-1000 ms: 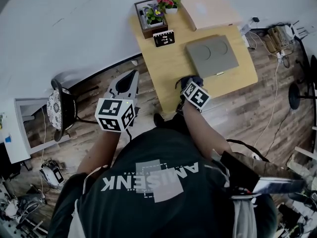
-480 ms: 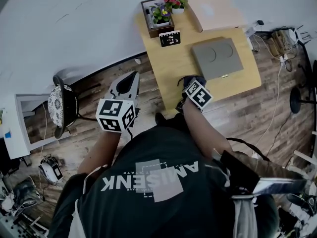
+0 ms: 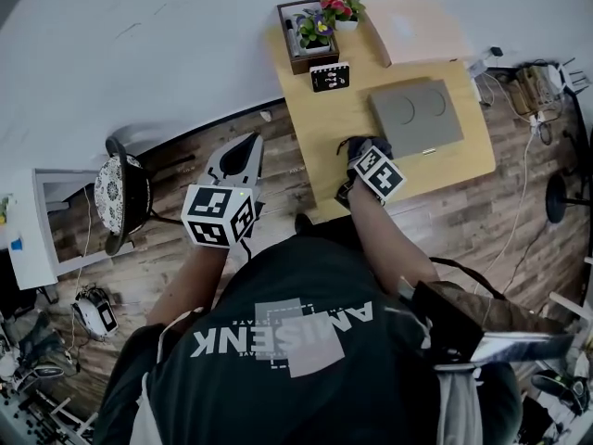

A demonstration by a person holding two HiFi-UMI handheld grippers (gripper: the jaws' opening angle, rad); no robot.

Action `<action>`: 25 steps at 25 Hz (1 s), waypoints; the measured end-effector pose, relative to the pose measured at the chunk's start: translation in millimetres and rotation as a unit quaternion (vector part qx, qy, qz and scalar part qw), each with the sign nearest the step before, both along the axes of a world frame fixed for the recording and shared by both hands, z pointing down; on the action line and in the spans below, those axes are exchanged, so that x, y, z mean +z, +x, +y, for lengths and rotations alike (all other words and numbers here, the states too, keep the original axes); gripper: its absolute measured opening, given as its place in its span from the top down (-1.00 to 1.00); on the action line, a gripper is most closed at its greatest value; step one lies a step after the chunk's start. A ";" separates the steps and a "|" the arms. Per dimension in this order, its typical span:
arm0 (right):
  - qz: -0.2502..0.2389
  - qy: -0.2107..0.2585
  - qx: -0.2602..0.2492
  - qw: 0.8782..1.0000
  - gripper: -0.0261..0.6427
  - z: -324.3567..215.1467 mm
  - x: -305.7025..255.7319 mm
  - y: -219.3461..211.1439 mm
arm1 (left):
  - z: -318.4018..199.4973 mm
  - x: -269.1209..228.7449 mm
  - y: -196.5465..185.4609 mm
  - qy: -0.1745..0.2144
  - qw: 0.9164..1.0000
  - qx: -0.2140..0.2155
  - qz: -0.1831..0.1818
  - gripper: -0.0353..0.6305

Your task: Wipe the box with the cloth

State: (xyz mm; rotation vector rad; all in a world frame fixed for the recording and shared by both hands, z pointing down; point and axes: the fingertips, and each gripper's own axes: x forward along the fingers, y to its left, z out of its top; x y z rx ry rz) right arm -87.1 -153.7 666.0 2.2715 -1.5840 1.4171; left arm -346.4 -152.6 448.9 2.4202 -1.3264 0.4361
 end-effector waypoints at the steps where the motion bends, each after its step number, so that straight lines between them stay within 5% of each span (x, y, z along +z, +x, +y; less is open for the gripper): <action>1: -0.001 0.000 -0.002 1.000 0.70 -2.6 0.2 -0.8 | -1.4 -0.6 -3.1 0.002 1.000 -0.006 0.000 0.89; 25: -0.026 0.004 -0.005 1.000 0.70 -97.7 -7.7 -14.6 | 5.2 -4.8 -62.0 -0.006 0.995 -0.100 -0.008 0.89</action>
